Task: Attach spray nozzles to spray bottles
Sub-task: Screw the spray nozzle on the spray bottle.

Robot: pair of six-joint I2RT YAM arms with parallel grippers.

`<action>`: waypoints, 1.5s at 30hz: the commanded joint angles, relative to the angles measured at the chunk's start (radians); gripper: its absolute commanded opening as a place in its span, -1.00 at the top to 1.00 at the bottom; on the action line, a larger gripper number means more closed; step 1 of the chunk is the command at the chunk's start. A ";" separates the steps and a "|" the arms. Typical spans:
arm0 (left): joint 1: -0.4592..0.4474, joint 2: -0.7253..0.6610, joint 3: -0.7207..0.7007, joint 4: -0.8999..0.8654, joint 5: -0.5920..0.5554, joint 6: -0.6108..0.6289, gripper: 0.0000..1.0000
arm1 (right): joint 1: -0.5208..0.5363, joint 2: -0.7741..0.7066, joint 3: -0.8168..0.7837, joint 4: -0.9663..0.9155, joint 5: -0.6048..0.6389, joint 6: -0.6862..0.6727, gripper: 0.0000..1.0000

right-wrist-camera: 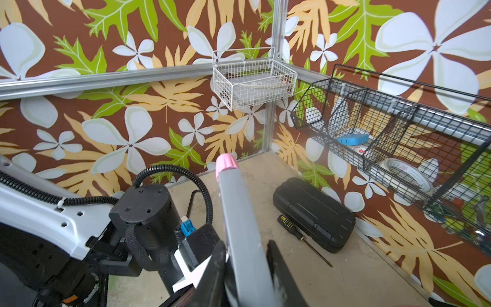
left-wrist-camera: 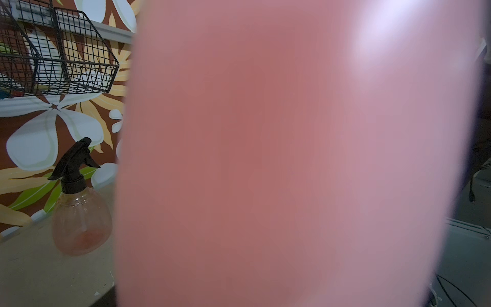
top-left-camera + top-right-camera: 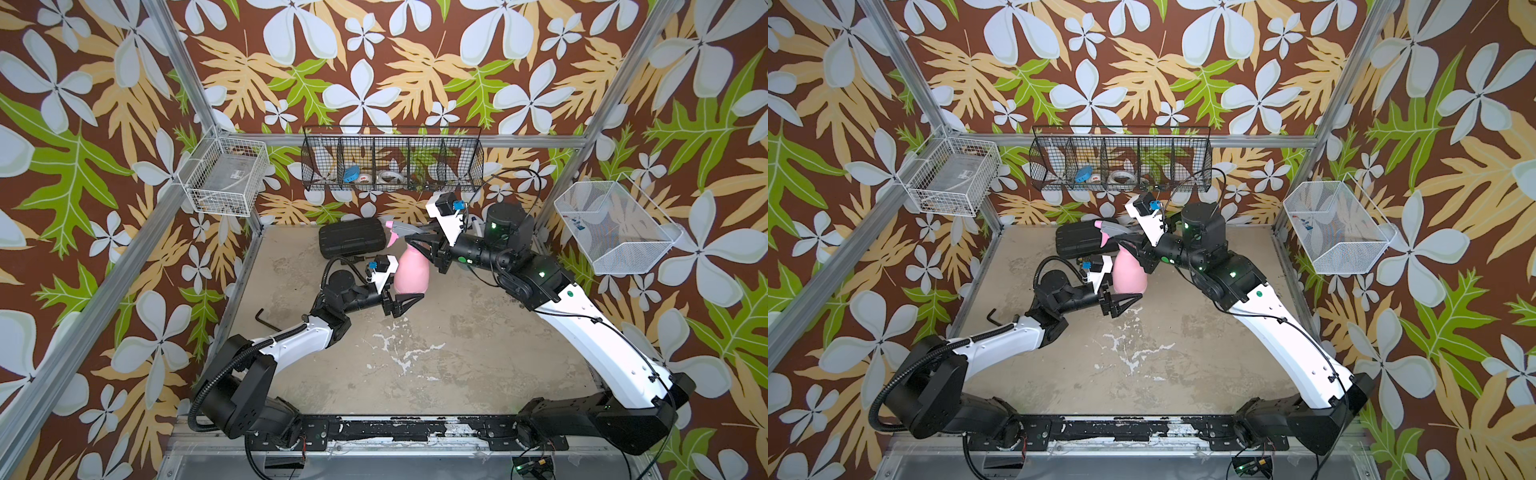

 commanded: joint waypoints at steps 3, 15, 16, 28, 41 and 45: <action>0.006 0.001 0.002 0.175 -0.016 -0.094 0.03 | 0.001 -0.059 -0.142 0.237 0.036 0.163 1.00; 0.006 0.006 0.006 0.171 -0.061 -0.051 0.03 | 0.002 -0.007 -0.115 0.151 0.073 0.169 1.00; 0.006 0.005 0.008 0.159 -0.068 -0.038 0.03 | 0.003 0.009 -0.092 0.120 0.086 0.164 1.00; 0.006 0.015 0.041 0.205 -0.157 -0.058 0.04 | 0.020 0.050 -0.077 0.047 0.238 0.209 1.00; -0.022 0.049 0.071 0.198 -0.566 0.049 0.06 | 0.182 0.154 -0.069 -0.038 0.897 0.454 1.00; -0.041 0.054 0.071 0.174 -0.669 0.127 0.06 | 0.212 0.214 -0.003 -0.126 1.022 0.522 1.00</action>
